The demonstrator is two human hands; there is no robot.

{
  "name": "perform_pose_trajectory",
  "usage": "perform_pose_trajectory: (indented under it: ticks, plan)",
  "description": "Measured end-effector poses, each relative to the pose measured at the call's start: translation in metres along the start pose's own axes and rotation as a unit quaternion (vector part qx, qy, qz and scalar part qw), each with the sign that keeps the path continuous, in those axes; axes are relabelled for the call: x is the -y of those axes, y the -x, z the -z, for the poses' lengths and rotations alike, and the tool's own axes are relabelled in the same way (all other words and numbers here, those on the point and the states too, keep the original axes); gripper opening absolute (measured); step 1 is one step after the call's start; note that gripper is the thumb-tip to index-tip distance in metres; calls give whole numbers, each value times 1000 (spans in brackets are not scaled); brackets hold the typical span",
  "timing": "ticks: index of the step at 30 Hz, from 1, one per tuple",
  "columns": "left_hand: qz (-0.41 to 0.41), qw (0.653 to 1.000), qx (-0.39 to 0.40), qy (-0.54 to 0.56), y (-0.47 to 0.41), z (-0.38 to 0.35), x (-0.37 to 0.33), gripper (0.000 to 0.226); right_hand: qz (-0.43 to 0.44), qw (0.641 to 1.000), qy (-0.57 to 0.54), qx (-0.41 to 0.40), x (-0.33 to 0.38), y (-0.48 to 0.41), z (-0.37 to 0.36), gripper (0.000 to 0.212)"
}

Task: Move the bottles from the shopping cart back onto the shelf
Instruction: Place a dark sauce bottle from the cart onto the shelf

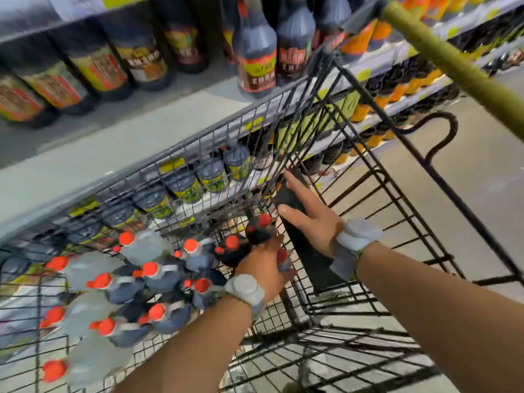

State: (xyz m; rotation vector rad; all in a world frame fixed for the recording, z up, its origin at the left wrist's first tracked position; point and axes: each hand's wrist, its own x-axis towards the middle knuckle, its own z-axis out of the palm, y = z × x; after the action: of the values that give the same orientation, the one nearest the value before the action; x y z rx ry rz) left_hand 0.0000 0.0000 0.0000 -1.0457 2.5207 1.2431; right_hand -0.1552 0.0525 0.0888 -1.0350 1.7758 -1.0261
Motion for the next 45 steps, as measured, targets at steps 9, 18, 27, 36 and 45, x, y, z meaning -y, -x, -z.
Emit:
perform_pose_trajectory:
  ticks: [9, 18, 27, 36, 45]
  plan:
    - [35, 990, 8, -135, -15, -3, -3, 30, -17, 997, 66, 35, -27, -1, -7, 82]
    - [59, 997, -46, -35, -20, 27, -8, 11, -99, 992, -54, 51, -35, 1, -17, 79]
    - [-16, 983, -72, 168, 1, 109, -30, 25, -116, 984, -100, 89, -33, -3, -19, 103]
    - [-35, 959, -148, 241, 15, 186, -47, 22, -77, 980, -167, 74, -12, -7, -25, 82]
    - [-29, 919, -202, 337, 12, 201, -50, 24, -34, 973, -219, 60, 33, -27, -28, 81]
